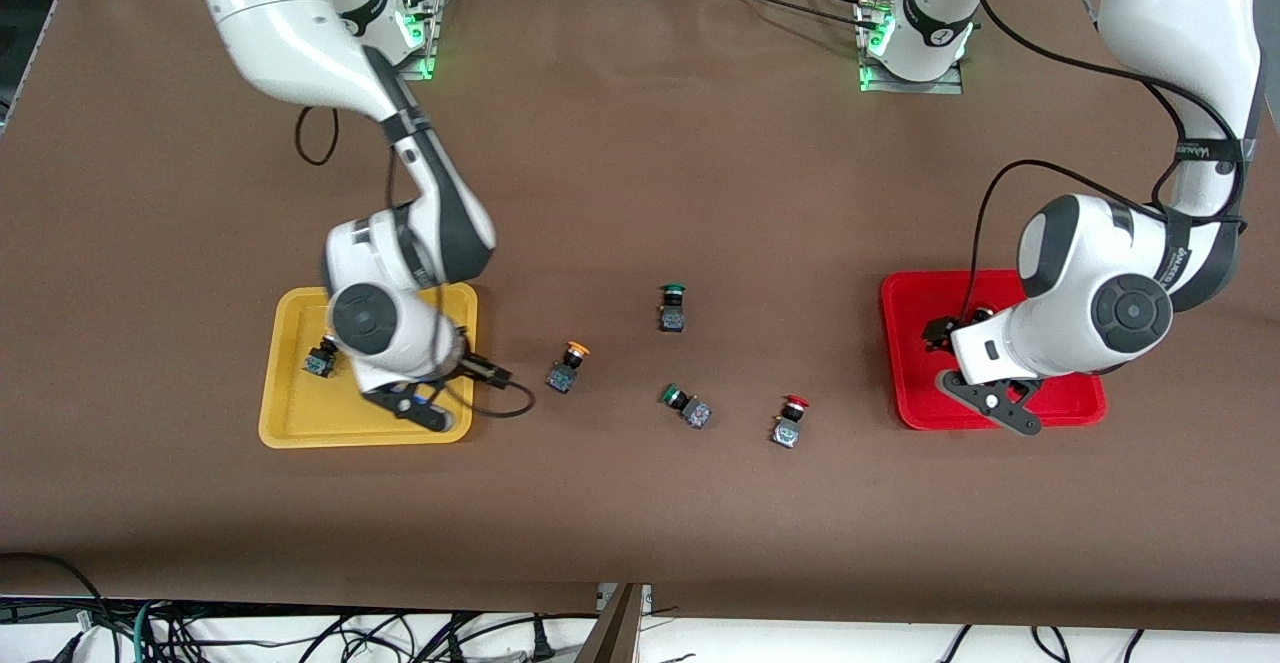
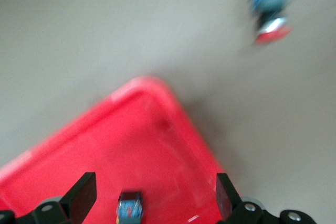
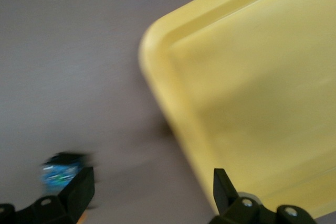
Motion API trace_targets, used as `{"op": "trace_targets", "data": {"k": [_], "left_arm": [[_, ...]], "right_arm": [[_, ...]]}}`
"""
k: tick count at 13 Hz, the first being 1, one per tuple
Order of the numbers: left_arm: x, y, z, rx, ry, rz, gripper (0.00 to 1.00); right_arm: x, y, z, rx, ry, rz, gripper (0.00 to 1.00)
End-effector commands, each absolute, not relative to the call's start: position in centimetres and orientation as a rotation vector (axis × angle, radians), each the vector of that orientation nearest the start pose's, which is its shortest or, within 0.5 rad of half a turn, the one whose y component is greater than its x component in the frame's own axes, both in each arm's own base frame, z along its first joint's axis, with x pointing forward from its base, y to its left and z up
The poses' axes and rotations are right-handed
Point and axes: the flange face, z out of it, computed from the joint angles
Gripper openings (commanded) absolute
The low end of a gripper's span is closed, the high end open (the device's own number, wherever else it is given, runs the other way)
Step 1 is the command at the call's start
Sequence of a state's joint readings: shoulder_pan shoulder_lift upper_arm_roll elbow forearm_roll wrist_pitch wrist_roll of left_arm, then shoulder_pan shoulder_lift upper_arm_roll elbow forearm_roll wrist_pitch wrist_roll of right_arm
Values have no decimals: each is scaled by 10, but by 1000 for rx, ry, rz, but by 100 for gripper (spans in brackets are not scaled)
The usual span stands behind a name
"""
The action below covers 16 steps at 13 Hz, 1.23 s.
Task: Place red and yellow buttons in trays
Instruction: 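Grasp a second orange button and a second red button with both grippers, then place the second buttons in the yellow tray and the red tray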
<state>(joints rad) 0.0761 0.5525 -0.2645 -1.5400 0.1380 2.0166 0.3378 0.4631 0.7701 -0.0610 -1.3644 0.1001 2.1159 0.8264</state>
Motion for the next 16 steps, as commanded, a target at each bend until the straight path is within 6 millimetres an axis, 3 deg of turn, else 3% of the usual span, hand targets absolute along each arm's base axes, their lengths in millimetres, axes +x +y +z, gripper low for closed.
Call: {"op": "trace_targets", "data": {"k": [1,3,4,6,7,9,10,11,12,14,16], "left_arm": [[712,-173,307,-3119,911,28,100],[717,-223,289,-3162,783,-41,100],[719,-246,276,-3172,769,-179,100],[727,-255,234,-3178,754,-357,100],[734,-247,226,-3078,823,-479,100],[725,-247,210,-2999,897,-506,100],[723,-249,206,-2998,903,-507,100],[720,-250,199,-3007,901,-488,100],[713,-249,188,-3010,909,-450,100],[708,-244,181,-3018,905,-417,100],[706,-244,179,-3035,885,-408,100]], "right_arm": [[667,344,247,-2937,898,-62,100],[667,368,235,-2916,923,-82,100],[663,376,225,-2921,930,-75,100],[659,386,208,-2920,915,-91,100],[660,385,202,-2912,914,-107,100],[660,385,191,-2908,904,-123,99],[659,387,190,-2916,883,-123,75],[659,386,189,-2926,867,-120,31],[659,386,190,-2930,861,-117,2],[658,385,195,-2944,856,-100,0],[662,374,219,-3003,811,-34,0]]}}
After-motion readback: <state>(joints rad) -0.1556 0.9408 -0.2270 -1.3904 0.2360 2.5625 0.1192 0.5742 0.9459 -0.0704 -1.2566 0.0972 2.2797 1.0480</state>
